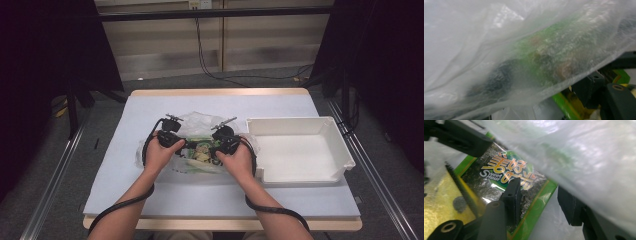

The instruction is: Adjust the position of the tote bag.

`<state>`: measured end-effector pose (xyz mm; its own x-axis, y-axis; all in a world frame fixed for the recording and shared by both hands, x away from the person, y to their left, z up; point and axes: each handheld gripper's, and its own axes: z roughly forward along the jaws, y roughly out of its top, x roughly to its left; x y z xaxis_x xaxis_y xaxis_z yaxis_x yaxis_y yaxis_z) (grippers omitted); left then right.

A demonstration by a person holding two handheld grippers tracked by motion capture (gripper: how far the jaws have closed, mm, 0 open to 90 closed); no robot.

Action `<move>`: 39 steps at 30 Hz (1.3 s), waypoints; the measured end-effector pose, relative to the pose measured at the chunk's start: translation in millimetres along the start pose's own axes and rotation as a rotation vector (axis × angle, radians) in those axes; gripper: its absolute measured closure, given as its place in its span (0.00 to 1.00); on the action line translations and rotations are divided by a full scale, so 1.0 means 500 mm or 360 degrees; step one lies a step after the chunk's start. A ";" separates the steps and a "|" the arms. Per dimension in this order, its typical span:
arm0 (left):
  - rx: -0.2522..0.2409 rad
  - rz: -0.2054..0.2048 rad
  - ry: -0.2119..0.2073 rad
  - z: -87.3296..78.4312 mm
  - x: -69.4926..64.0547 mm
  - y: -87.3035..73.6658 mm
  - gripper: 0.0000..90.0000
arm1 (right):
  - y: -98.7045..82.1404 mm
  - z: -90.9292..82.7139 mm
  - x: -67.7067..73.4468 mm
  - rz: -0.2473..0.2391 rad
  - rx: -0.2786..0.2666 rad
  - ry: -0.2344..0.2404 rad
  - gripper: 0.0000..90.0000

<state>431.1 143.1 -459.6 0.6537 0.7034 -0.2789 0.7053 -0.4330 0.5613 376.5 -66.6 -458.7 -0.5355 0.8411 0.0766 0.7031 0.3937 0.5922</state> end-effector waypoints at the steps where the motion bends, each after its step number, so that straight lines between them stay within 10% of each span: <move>1: -0.0010 -0.0024 0.0010 0.005 0.000 0.001 0.39 | -0.001 0.001 0.000 0.0002 0.0003 0.0012 0.62; 14: -0.0040 -0.0001 -0.0078 -0.015 0.006 -0.018 0.79 | -0.005 -0.010 0.007 -0.0018 0.0008 0.0096 0.55; 24: -0.0127 0.0109 -0.0118 -0.055 -0.009 -0.036 0.85 | 0.039 -0.029 0.003 -0.0051 -0.0131 0.0170 0.61; 31: -0.0179 0.0164 -0.0085 -0.078 -0.014 -0.047 0.85 | 0.050 -0.038 0.006 -0.0065 -0.0169 0.0250 0.30; 39: -0.0276 0.0228 -0.0121 -0.101 -0.028 -0.045 0.89 | 0.048 -0.056 -0.008 -0.0073 -0.0125 0.0223 0.22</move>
<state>392.5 171.6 -428.8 0.7672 0.5945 -0.2409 0.5505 -0.4173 0.7231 382.2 -71.0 -422.2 -0.6302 0.7606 0.1559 0.6404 0.3956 0.6583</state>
